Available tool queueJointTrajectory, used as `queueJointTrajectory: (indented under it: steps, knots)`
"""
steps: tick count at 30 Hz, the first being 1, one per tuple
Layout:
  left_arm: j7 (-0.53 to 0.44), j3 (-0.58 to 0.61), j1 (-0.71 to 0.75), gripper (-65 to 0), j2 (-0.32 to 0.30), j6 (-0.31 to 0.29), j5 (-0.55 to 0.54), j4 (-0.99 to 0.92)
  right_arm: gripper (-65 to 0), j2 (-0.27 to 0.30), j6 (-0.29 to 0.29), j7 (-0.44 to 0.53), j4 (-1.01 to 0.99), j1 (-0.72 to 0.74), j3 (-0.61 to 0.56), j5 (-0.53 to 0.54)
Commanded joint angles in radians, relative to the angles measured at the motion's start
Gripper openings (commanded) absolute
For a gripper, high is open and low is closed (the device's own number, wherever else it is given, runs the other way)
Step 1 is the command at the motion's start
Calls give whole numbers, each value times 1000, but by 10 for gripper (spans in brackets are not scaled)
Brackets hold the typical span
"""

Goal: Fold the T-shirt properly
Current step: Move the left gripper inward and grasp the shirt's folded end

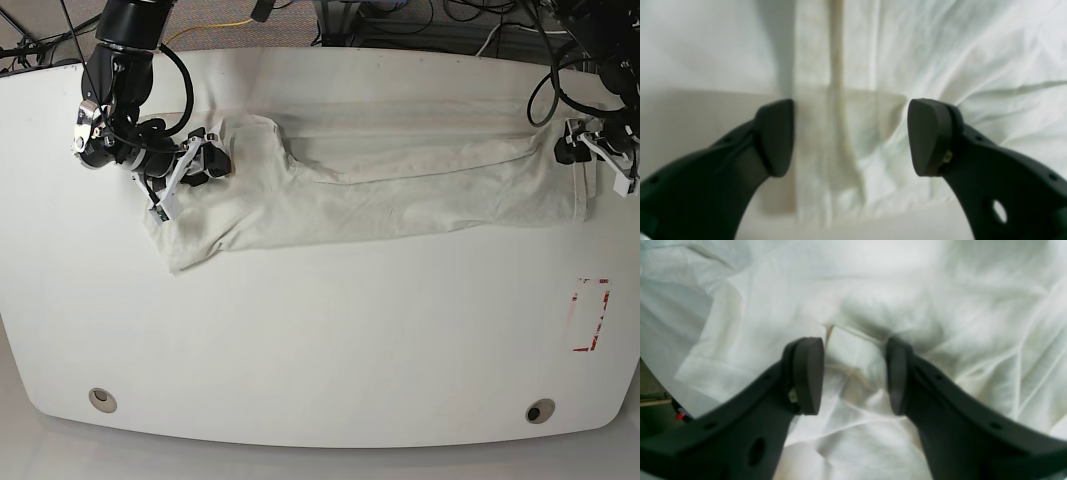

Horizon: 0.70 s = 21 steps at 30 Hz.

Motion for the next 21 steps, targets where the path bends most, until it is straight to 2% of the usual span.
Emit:
queueJointTrajectory:
  steps: [1, 3, 6, 8, 11, 12, 17, 21]
  knots:
    - [26, 0, 2, -179, 6, -1, 9, -6, -358, 13, 6, 13, 19, 13, 6, 19]
    - [25, -6, 2, -244, 9, -1, 9, -1, -358, 13, 6, 13, 19, 13, 7, 19]
    - [25, -2, 2, -504, 10, -1, 6, 1, -377, 13, 6, 13, 19, 13, 9, 19]
    - [25, -3, 4, -626, 10, -1, 6, 4, -450, 13, 6, 13, 16, 13, 9, 11]
    - [25, -10, 8, -606, 10, -1, 6, 57, -595, 13, 6, 16, -7, 15, 9, 10]
    - [25, -10, 10, -610, 12, -1, 4, 93, -618, 13, 6, 16, -19, 18, 9, 10]
    - [36, 0, 45, -612, 70, -1, 9, 343, -602, 17, 6, 59, -39, 15, 4, 8]
    - [131, 58, 45, -611, 116, -1, 9, 522, -602, 14, 6, 66, -39, 12, 4, -16]
